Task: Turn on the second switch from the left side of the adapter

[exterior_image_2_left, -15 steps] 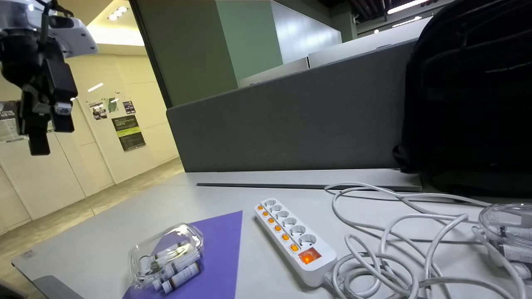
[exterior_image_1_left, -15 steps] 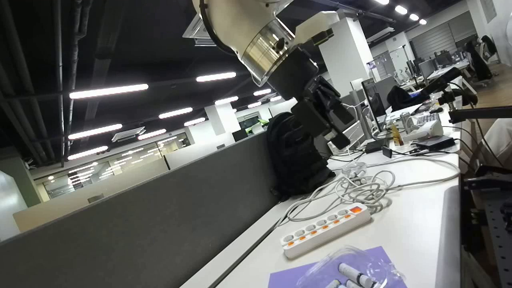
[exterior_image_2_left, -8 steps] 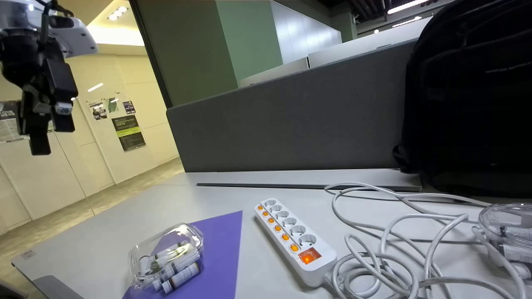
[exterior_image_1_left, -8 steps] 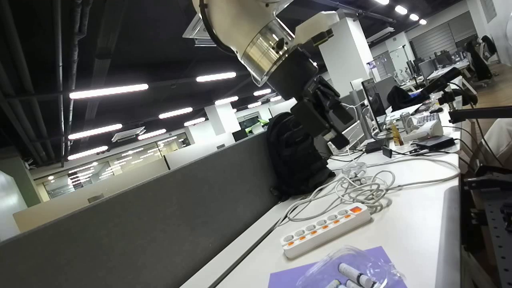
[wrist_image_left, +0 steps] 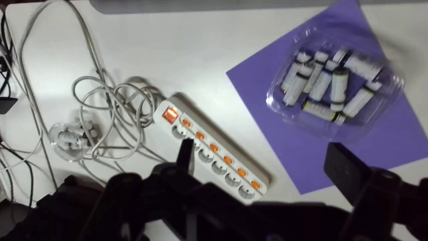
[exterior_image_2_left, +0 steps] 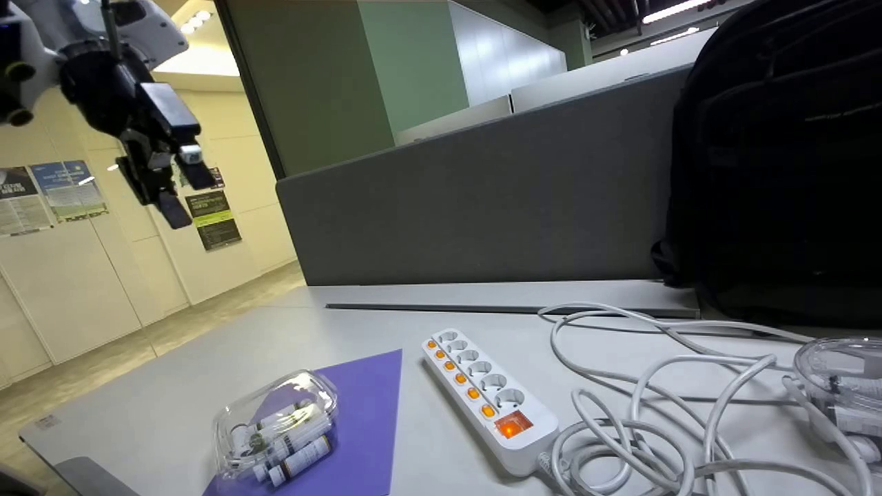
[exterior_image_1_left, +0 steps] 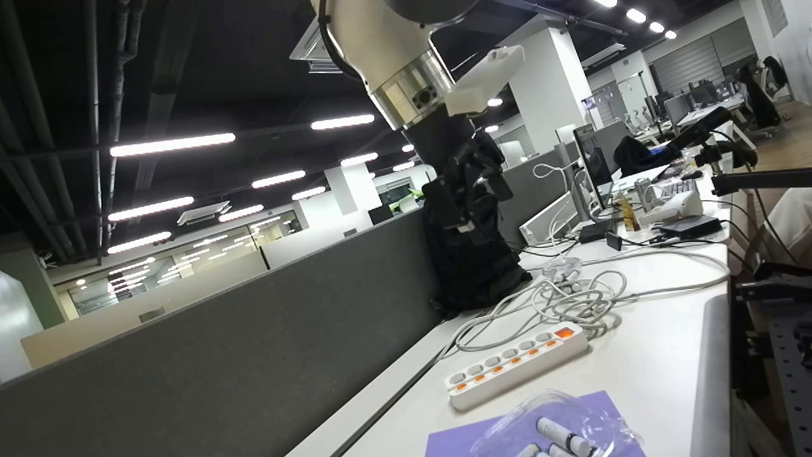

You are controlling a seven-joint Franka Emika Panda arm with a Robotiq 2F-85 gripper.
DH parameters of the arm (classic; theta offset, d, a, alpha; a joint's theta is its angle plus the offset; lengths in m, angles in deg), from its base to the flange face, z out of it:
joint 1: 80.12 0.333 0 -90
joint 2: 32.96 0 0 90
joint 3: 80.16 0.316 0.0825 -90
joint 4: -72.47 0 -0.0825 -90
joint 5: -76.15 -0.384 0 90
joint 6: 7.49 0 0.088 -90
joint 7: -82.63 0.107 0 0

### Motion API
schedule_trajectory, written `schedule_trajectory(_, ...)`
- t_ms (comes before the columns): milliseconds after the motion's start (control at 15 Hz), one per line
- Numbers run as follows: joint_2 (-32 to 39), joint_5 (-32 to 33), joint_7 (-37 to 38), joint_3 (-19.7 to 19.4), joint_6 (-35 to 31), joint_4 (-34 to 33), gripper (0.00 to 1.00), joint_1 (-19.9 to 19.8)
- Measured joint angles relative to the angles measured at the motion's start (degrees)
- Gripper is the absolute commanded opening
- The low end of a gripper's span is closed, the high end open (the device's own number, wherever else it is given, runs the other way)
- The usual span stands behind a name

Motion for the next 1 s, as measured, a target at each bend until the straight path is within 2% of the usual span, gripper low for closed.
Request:
schedule_trajectory(267,3.5,2.8,5.5,-1.8,-10.3,0.2,1.00,-4.8)
schedule_trajectory(533,9.6,1.7,4.1,-7.2,-19.1,-1.1,1.00,-6.9)
schedule_trajectory(800,17.0,0.9,-1.0,-12.5,-22.4,-5.0,1.00,-7.6)
schedule_trajectory(1000,19.0,0.9,-1.3,-13.3,-23.0,-6.7,1.00,-7.6)
